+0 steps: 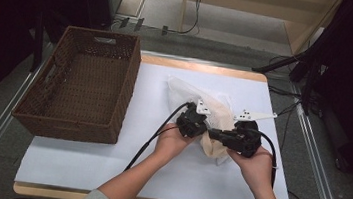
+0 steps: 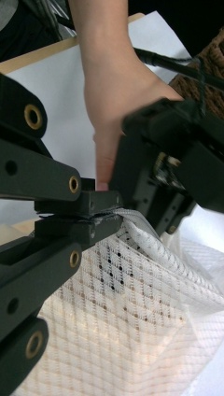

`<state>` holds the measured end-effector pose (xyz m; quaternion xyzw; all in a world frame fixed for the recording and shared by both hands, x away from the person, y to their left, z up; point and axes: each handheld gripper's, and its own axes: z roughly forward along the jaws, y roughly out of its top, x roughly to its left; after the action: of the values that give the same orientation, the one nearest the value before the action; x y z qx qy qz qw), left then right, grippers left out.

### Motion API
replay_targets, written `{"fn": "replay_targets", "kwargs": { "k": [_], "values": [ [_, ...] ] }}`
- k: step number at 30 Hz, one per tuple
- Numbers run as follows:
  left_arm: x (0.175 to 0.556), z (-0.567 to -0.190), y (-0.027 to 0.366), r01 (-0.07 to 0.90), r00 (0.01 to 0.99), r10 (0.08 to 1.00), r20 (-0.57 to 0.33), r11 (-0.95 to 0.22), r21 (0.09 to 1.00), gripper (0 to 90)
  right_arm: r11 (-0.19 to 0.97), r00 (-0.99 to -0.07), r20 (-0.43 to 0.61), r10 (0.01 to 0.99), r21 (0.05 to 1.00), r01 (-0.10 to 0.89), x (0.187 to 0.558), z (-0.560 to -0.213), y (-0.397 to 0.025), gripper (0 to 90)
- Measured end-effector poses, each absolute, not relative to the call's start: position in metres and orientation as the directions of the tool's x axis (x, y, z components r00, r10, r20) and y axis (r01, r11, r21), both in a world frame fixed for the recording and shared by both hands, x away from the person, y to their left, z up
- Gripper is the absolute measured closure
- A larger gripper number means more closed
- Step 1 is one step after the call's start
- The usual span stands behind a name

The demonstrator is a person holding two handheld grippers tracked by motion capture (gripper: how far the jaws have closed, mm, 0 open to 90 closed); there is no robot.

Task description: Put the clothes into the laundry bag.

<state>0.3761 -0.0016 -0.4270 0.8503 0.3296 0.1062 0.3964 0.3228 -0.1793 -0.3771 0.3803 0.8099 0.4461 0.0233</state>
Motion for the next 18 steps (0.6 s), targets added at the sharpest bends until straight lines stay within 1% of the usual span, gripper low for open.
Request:
{"fn": "replay_targets", "kwargs": {
  "k": [5,10,12,15,18],
  "values": [
    [0.395,-0.426,-0.001,0.498,0.734,0.674,-0.087,-0.447,0.743,90.0,0.316,-0.703,0.306,0.642,0.730,0.606,0.323,-0.378,-0.184,89.8],
    [0.411,-0.432,0.001,0.533,0.704,0.702,-0.107,-0.423,0.733,90.0,0.323,-0.712,0.322,0.625,0.723,0.610,0.322,-0.379,-0.186,90.0],
    [0.413,-0.433,0.002,0.549,0.699,0.702,-0.136,-0.405,0.731,90.0,0.324,-0.710,0.319,0.628,0.723,0.611,0.322,-0.380,-0.188,89.7],
    [0.409,-0.430,0.004,0.538,0.720,0.679,-0.141,-0.419,0.732,90.0,0.322,-0.695,0.301,0.653,0.720,0.614,0.323,-0.382,-0.189,89.4],
    [0.405,-0.426,0.010,0.540,0.732,0.664,-0.153,-0.428,0.725,86.0,0.320,-0.687,0.298,0.663,0.717,0.620,0.325,-0.386,-0.191,89.3]
  ]
}}
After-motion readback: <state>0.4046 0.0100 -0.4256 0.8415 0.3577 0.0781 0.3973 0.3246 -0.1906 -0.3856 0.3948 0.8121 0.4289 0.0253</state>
